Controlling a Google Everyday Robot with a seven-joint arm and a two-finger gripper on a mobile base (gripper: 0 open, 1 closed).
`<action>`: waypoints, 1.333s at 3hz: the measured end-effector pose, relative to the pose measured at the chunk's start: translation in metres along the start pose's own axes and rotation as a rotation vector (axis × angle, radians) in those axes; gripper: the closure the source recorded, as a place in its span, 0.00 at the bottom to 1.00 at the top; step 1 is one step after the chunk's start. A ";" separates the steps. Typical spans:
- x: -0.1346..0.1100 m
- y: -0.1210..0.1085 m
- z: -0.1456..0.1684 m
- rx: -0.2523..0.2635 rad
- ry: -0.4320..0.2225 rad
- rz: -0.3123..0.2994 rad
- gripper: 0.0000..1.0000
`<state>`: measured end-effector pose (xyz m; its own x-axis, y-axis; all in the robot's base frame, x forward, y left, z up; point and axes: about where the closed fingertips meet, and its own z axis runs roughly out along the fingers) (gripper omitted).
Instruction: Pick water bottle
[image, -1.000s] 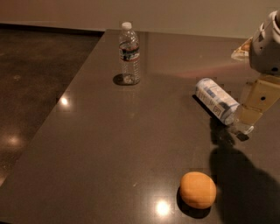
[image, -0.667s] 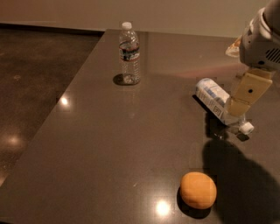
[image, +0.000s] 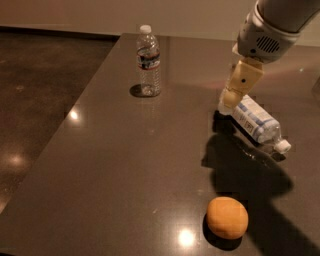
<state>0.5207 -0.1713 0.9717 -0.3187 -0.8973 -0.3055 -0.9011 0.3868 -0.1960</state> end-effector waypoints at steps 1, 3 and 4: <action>-0.040 -0.016 0.024 -0.005 -0.049 0.025 0.00; -0.116 -0.058 0.073 -0.002 -0.107 0.072 0.00; -0.150 -0.077 0.092 0.003 -0.127 0.112 0.00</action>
Offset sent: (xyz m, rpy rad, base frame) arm 0.1189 0.1083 -0.0205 0.1727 -0.0456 -0.0565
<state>0.6649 -0.0464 0.9469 -0.3775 -0.8144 -0.4407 -0.8611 0.4837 -0.1564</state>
